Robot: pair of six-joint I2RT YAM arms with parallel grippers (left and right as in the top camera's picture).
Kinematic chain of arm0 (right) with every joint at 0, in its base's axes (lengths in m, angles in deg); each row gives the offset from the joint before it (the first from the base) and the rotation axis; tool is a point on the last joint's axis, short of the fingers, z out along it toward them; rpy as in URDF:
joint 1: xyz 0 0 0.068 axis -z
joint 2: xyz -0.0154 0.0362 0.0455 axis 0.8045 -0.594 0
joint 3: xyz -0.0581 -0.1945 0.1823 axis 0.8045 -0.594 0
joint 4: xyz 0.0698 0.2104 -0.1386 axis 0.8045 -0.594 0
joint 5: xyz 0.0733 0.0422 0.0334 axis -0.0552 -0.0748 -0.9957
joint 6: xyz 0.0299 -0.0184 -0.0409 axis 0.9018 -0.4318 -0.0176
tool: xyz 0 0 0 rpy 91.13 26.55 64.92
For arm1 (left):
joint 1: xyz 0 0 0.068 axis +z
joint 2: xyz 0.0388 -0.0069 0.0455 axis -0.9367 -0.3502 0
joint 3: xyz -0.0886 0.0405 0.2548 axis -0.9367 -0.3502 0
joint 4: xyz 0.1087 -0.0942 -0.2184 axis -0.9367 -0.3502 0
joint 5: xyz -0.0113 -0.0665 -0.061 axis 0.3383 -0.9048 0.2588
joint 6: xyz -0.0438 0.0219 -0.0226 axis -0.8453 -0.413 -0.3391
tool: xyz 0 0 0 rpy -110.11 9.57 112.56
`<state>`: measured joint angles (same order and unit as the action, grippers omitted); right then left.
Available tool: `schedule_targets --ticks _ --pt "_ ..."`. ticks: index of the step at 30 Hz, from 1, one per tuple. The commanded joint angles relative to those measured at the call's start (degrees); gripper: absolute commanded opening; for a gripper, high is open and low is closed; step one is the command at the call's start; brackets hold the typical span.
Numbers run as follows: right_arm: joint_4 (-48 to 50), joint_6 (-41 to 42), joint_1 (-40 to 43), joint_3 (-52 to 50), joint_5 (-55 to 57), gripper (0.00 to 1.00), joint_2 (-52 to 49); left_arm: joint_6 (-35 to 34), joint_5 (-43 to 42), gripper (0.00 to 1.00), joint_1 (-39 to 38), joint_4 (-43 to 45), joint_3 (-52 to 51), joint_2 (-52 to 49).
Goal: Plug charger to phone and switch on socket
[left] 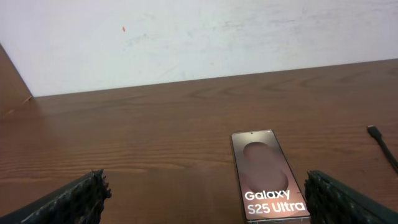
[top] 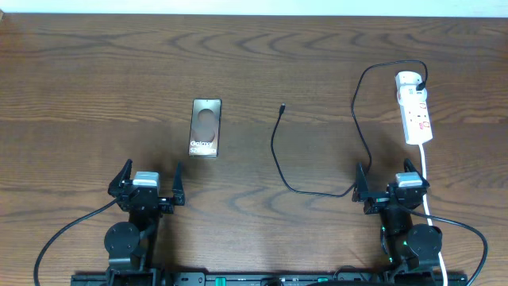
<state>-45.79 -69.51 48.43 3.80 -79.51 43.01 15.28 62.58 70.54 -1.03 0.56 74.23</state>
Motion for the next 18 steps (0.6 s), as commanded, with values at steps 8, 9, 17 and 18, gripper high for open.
schedule_targets --ticks 8,9,17,18 --pt "-0.3 -0.1 -0.5 -0.1 -0.1 0.99 0.3 0.8 2.4 0.98 0.3 -1.2 -1.5 0.4" --pt "-0.3 -0.1 -0.5 -0.1 -0.1 0.99 0.3 0.8 2.4 0.98 0.3 -1.2 -1.5 0.4" --pt "-0.3 -0.1 -0.5 -0.1 -0.1 0.99 0.3 0.7 1.8 0.98 0.3 -1.2 -1.5 0.4" --pt "-0.3 -0.1 -0.5 -0.1 -0.1 0.99 0.3 0.7 1.7 0.98 0.3 -1.2 -1.5 0.4"
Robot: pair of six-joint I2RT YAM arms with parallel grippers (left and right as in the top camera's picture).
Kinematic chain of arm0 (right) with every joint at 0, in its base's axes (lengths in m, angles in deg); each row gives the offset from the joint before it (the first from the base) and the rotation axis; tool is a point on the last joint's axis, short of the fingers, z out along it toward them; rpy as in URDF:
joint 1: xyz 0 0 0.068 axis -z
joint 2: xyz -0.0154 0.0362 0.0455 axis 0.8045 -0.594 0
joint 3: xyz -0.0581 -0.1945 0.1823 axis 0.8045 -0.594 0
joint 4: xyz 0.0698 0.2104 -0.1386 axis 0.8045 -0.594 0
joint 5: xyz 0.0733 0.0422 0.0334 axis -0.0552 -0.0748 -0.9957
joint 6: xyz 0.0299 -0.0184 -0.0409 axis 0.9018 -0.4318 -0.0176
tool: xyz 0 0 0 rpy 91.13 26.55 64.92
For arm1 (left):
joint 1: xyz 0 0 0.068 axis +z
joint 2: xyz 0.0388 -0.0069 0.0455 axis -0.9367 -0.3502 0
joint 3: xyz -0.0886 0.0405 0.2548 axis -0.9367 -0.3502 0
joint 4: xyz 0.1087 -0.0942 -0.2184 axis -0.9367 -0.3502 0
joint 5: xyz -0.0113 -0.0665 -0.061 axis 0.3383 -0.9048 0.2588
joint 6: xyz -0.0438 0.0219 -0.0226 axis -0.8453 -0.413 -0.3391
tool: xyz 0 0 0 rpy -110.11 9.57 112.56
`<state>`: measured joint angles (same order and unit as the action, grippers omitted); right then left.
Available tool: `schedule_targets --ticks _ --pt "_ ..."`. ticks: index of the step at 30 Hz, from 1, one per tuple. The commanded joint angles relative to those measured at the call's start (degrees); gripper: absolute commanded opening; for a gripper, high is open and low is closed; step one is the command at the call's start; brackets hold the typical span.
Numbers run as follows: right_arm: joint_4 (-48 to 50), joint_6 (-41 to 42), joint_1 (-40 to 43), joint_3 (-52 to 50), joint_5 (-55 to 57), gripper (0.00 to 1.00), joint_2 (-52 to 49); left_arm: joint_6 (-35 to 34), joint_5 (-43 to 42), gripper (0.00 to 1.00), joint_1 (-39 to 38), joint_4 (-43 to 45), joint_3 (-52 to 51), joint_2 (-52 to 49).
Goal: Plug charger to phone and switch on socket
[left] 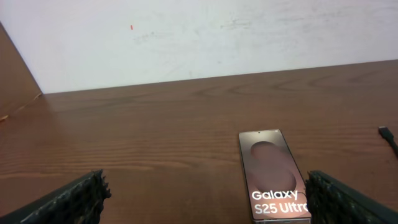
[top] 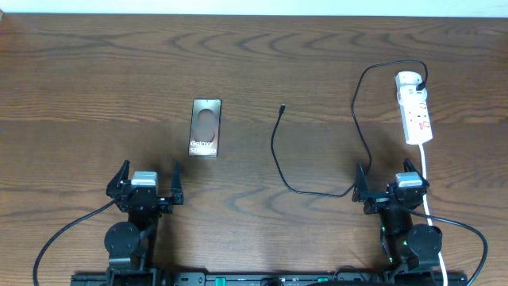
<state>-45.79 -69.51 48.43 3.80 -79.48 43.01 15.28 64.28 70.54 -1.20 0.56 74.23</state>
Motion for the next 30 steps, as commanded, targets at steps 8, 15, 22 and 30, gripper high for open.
schedule_targets --ticks 8,15,22,30 --pt "-0.3 -0.1 -0.5 -0.1 -0.1 0.99 0.3 0.7 0.0 0.98 0.3 -0.5 -1.5 0.4" --pt "-0.2 -0.1 -0.5 -0.1 -0.1 0.99 0.3 0.7 0.0 0.98 0.3 2.2 -1.1 0.4" --pt "-0.3 -0.1 -0.5 -0.1 -0.1 0.99 0.3 -1.9 0.0 0.98 0.3 2.2 0.1 0.4" --pt "-0.2 -0.1 -0.5 -0.1 -0.1 0.99 0.3 -4.3 -2.1 0.98 0.3 4.6 0.8 0.4"
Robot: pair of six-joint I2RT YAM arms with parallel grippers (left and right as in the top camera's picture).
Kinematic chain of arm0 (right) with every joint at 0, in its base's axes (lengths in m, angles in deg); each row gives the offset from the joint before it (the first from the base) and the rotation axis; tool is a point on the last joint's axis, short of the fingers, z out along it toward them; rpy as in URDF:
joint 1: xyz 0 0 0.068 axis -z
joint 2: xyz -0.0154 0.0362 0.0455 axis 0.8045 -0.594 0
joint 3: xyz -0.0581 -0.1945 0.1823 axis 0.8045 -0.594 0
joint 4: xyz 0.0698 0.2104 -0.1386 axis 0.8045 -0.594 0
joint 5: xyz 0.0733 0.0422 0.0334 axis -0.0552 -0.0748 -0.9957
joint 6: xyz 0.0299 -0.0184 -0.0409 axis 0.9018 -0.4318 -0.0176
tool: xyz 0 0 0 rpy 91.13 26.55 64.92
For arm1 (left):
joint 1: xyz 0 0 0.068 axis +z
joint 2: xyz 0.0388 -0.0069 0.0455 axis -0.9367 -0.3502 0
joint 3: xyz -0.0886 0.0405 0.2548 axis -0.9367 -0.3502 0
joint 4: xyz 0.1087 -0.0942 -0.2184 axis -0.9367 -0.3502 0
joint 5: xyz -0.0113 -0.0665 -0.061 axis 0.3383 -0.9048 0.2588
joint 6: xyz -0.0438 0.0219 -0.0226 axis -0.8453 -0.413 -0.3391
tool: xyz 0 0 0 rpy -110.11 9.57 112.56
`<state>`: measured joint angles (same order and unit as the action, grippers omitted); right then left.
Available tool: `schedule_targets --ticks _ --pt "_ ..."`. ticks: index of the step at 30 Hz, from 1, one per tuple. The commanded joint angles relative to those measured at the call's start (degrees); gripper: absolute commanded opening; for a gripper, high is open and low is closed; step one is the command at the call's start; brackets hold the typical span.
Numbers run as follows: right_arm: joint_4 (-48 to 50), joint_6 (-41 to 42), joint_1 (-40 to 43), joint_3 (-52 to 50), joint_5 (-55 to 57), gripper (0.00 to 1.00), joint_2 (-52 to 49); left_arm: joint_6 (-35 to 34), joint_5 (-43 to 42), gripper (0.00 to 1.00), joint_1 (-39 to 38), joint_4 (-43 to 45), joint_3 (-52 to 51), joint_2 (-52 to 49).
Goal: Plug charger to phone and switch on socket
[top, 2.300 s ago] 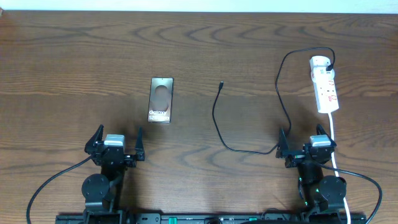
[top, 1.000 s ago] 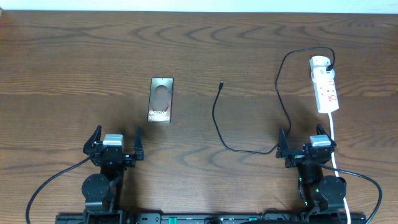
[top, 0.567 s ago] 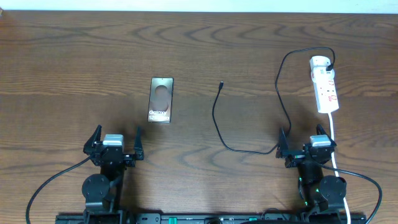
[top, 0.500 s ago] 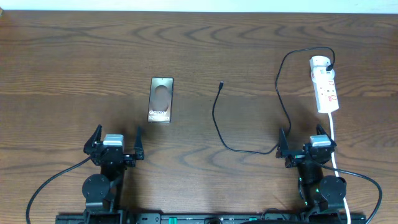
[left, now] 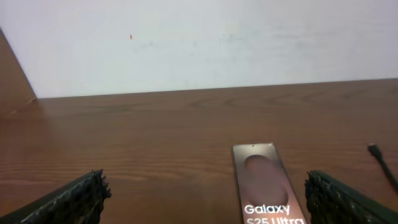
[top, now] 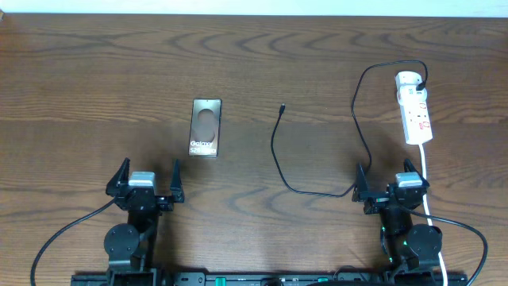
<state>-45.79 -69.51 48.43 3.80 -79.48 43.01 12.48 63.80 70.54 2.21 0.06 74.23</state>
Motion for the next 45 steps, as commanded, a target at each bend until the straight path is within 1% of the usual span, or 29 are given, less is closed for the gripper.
schedule_targets --ticks 1,4,14,30,38,43,45 --pt "-0.3 -0.1 -0.5 -0.1 -0.1 0.99 0.3 -1.9 -1.9 0.98 0.3 1.4 1.3 0.4" --pt "-0.3 -0.1 -0.5 -0.1 -0.1 0.99 0.3 -3.2 -1.8 0.98 0.3 1.3 1.3 0.4" --pt "-0.3 -0.1 -0.5 -0.1 -0.1 0.99 0.3 -4.1 -1.9 0.98 0.3 1.4 1.3 0.4" --pt "-0.2 -0.1 -0.5 -0.1 -0.1 0.99 0.3 -4.2 -2.8 0.98 0.3 1.4 2.8 -0.8" --pt "-0.3 -0.1 -0.5 -0.1 -0.1 0.99 0.3 -4.2 -2.8 0.98 0.3 1.4 7.7 -8.7" --pt "-0.2 -0.1 -0.5 -0.1 -0.1 0.99 0.3 -4.2 -2.9 0.98 0.3 1.4 11.8 -16.0" --pt "-0.3 -0.1 -0.5 -0.1 -0.1 0.99 0.3 -4.2 -2.9 0.98 0.3 1.4 14.8 -20.5"
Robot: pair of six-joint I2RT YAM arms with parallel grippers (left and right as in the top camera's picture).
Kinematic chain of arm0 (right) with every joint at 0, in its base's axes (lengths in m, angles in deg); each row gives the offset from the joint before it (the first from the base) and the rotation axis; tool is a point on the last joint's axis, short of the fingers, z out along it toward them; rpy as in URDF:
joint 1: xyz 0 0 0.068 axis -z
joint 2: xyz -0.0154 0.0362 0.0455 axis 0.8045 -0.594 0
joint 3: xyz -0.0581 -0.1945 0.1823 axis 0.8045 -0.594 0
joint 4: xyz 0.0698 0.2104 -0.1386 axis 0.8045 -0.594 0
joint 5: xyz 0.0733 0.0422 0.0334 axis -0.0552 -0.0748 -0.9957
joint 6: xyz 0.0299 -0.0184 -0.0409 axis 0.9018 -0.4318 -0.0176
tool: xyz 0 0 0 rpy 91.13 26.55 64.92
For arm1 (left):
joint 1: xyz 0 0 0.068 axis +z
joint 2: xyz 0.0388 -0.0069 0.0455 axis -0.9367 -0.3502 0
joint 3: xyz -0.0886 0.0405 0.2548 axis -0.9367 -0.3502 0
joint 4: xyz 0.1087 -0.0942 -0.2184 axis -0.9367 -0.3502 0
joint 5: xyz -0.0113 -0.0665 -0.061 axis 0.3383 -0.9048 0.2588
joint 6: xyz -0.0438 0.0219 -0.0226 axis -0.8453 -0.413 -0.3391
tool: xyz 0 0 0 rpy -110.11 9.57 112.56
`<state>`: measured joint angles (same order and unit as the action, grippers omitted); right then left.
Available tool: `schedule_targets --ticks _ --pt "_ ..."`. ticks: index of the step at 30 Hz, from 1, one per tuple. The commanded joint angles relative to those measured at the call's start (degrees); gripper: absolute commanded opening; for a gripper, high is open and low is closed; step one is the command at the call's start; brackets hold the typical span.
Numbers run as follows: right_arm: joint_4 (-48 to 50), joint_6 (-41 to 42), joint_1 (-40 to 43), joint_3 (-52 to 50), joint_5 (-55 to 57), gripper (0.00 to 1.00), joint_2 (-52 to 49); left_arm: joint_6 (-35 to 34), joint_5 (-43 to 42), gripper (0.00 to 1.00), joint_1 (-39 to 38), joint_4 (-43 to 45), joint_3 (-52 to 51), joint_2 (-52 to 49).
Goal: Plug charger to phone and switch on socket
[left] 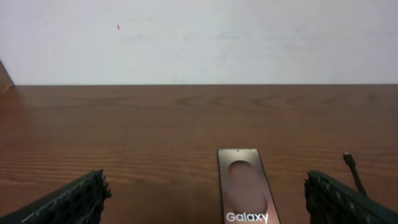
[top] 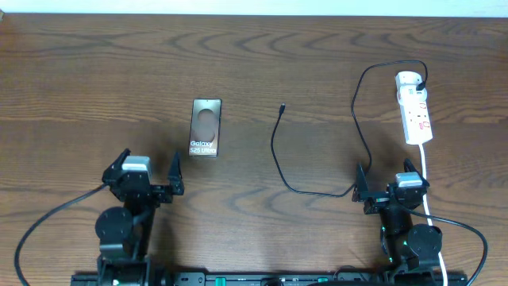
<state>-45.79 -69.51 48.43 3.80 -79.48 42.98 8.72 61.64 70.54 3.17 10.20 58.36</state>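
Note:
The phone point(top: 205, 127) lies flat on the table with its "Galaxy" screen up; in the left wrist view the phone point(left: 244, 185) sits ahead, right of centre. My left gripper point(top: 148, 169) is open, a short way nearer than the phone and to its left. A black charger cable point(top: 279, 159) ends in a small plug point(top: 282, 107) right of the phone, the plug point(left: 349, 158) also visible at the left wrist view's right. The cable runs to a white socket strip point(top: 416, 110) at the far right. My right gripper point(top: 386, 176) stands open near the cable's loop.
Dark wooden table point(top: 95, 71) with a white wall behind its far edge point(left: 199, 84). The socket strip's white lead point(top: 427, 179) runs down past the right arm. Black arm cables trail off both bases at the near edge.
My left gripper has moved slightly left and forward and lifted. The phone now sits lower and more central in the left wrist view. The right arm, cable and phone stayed put.
Both grippers stood open near the front edge with the phone and cable lying untouched. The left wrist's view shifted a little at each moment, and by now the left arm has risen and turned toward the phone. Nothing on the table has moved.

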Motion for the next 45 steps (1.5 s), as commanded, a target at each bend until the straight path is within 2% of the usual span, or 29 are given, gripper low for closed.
schedule_targets --ticks 1,7,14,34,45 --pt "-0.3 -0.1 -0.5 -0.1 -0.1 0.99 0.3 -0.5 -0.7 0.98 0.3 0.4 5.7 -6.3" --pt "-0.3 -0.1 -0.5 -0.1 -0.1 0.99 0.3 -0.5 -1.0 0.98 0.3 0.3 11.2 -16.0" --pt "-0.2 -0.1 -0.5 -0.1 -0.1 0.99 0.3 -0.5 -5.7 0.98 0.3 -1.8 18.1 -25.9" --pt "-0.3 -0.1 -0.5 -0.1 -0.1 0.99 0.3 -0.7 -9.2 0.98 -0.8 -29.0 52.4 -53.4" --pt "-0.3 -0.1 -0.5 -0.1 -0.1 0.99 0.3 -0.6 -9.3 0.98 -4.6 -50.8 77.5 -71.5"
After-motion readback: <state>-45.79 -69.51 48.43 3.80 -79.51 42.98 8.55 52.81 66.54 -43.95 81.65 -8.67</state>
